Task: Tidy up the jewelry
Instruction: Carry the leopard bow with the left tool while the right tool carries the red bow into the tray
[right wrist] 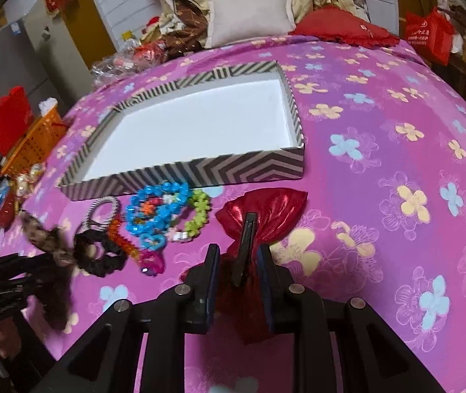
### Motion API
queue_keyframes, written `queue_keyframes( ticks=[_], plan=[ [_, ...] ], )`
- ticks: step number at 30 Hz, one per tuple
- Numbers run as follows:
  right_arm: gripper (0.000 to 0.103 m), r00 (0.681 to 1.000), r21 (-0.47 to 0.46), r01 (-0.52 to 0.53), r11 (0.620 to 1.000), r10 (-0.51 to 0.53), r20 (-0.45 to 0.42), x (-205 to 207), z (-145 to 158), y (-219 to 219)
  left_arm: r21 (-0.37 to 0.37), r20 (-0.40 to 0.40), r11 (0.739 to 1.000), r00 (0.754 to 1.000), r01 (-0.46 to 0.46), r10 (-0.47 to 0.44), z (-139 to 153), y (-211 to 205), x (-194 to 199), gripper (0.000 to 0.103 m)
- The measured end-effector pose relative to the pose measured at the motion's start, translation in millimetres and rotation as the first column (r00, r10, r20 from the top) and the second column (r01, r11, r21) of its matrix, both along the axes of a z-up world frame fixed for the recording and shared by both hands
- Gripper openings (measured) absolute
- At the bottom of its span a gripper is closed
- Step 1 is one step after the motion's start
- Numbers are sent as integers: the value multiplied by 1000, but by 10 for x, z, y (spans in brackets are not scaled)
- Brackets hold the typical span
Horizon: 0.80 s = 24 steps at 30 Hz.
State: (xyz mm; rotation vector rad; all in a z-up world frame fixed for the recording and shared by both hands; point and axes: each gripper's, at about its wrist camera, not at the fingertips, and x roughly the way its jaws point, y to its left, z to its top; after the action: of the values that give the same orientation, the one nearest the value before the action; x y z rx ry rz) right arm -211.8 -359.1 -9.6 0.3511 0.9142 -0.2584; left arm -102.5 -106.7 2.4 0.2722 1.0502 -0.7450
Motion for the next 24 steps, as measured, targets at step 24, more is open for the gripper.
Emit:
queue_keyframes(
  ticks=[24],
  plan=[
    [16,989,-22,-68,997,70,130,19,459,157,-52,131,997,990,-50,56,688,-107,97,26]
  ],
)
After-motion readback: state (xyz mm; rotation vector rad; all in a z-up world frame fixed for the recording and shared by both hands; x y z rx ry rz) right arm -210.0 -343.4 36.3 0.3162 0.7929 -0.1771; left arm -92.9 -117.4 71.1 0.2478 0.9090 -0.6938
